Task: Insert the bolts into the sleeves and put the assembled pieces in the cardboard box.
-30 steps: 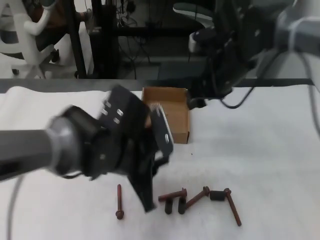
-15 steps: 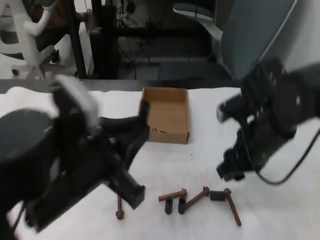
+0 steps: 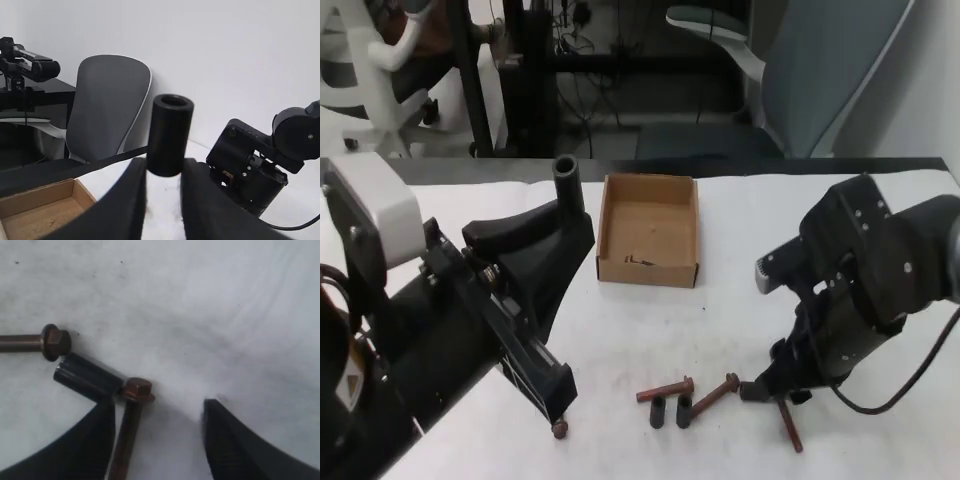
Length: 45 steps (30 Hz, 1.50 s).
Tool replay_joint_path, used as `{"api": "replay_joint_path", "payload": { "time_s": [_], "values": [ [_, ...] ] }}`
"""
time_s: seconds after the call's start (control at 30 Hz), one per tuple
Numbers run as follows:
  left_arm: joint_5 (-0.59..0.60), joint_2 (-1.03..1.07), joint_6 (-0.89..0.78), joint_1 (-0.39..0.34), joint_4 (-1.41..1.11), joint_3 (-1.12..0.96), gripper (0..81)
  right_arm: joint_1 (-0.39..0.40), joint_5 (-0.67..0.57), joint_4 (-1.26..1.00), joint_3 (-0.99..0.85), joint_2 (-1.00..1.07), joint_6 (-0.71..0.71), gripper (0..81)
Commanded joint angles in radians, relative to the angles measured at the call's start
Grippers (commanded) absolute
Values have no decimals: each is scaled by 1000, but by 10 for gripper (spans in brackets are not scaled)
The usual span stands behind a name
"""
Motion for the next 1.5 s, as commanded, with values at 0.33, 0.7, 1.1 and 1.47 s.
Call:
{"api": "replay_joint_path", "payload": {
  "time_s": [0.33,0.7,1.1,1.47],
  "values": [
    [8,-9,-7,-5,0,-2,18,21,-13,-28,3,39,-6,4],
    [8,-9,-35,-5,48,41,18,47,-28,4,3,-175,97,4],
    [13,-9,-94,-5,-20,57,18,50,-7,42,67,-166,339,221],
    [13,-9,-94,-5,-88,57,18,50,107,-222,165,-166,973,500]
  ]
}}
